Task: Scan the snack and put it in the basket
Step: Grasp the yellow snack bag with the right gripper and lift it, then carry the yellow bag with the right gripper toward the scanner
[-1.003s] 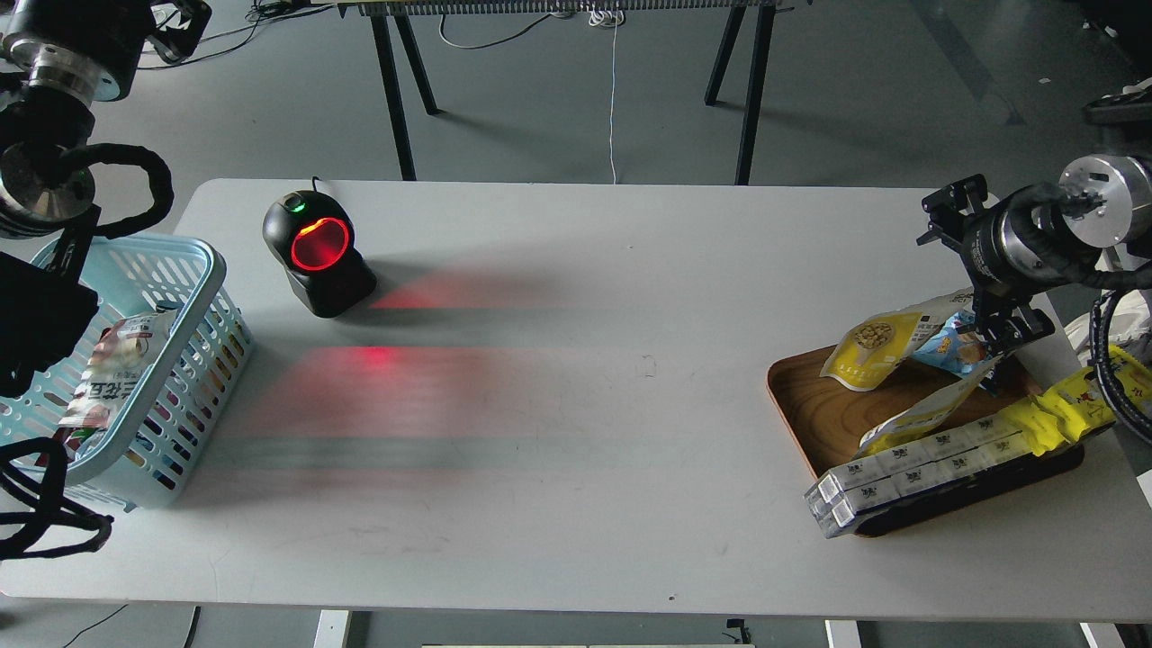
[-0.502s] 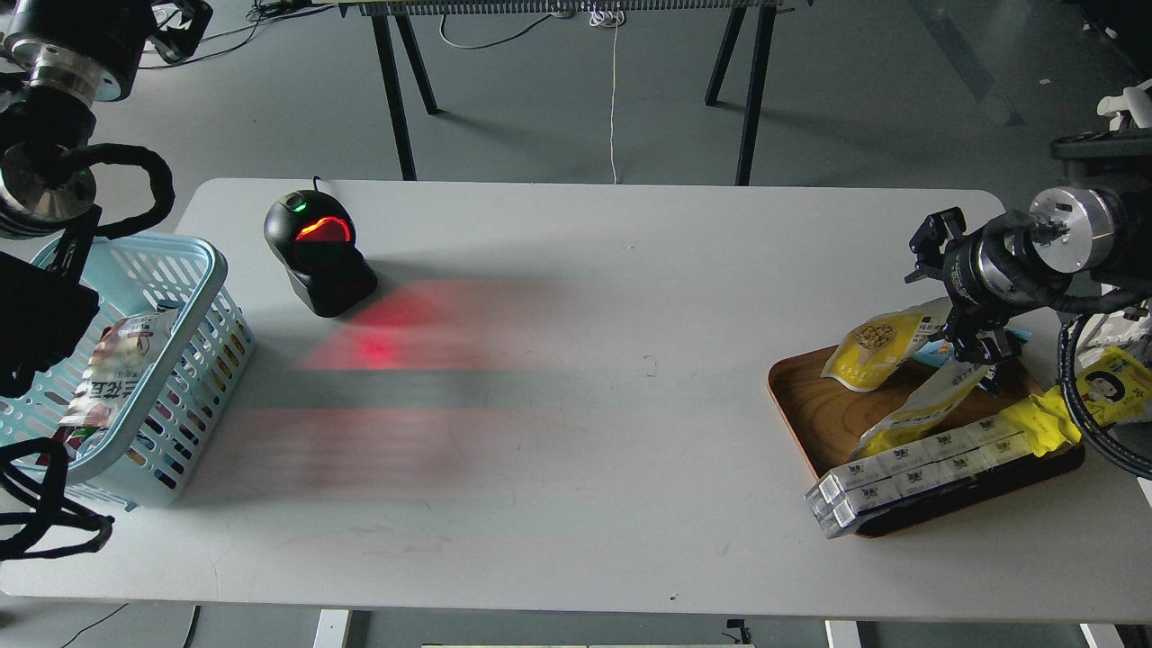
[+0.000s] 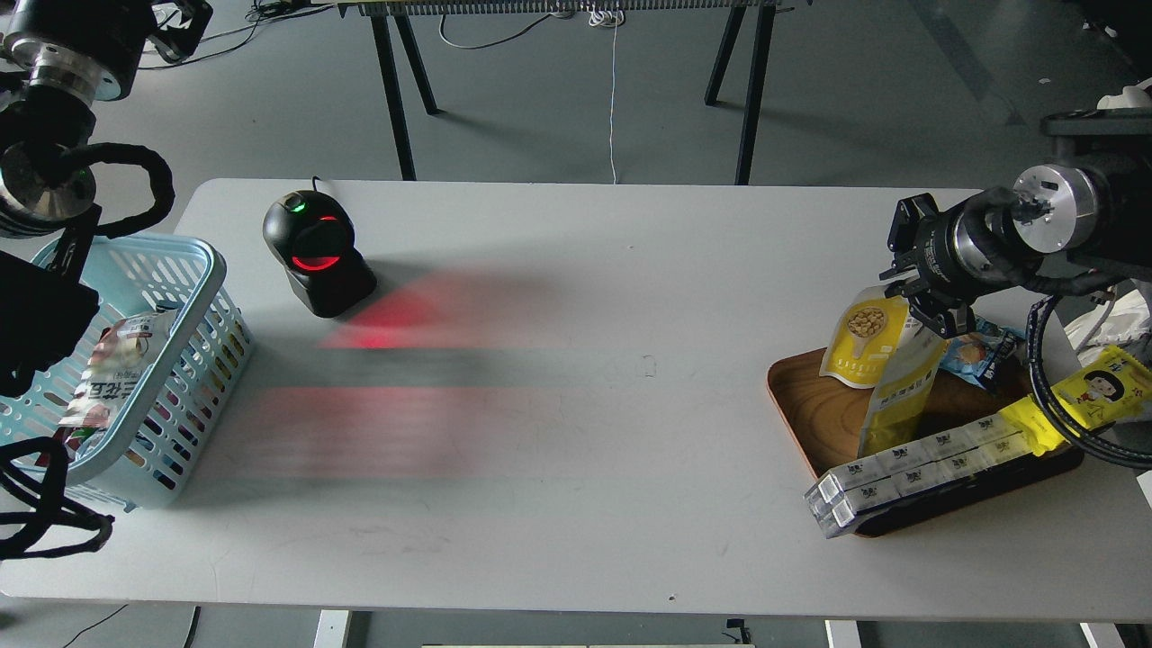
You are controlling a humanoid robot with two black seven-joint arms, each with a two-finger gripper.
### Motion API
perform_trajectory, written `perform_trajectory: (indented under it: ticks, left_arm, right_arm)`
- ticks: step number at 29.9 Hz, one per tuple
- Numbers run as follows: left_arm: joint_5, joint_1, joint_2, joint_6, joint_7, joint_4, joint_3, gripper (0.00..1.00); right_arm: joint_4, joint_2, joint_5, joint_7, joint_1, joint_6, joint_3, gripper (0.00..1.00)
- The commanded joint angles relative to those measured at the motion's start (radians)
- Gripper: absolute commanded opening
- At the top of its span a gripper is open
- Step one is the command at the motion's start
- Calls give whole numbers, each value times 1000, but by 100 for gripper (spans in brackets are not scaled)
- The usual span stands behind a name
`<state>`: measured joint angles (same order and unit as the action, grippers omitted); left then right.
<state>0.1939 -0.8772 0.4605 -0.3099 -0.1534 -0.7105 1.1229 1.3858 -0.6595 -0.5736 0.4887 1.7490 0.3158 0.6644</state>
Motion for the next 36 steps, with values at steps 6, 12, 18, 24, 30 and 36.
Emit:
perform_trajectory:
  ticks: [6,12,18,24,30,36]
  left_arm:
    - [1,0,1,0,0,0,0,100]
    - [1,0,3,0,0,0,0,100]
    - [1,0,3,2,0,0,0,100]
    - [1,0,1,2,0,0,0,100]
    - [1,0,1,11,0,0,0,100]
    - [1,0,1,12,0,0,0,100]
  right_arm:
    - [4,-3,3,0,3,8,-19,2]
    - [22,-26,5,0,6,8,-42,1]
    - [50,-48,6,0,13,11,-54,0]
    - [82,-66,6,0,73,14,-63,0]
    - [108,-63,0,0,154,20,-59,0]
    - [125,-34,-8,0,231,22,-52,0]
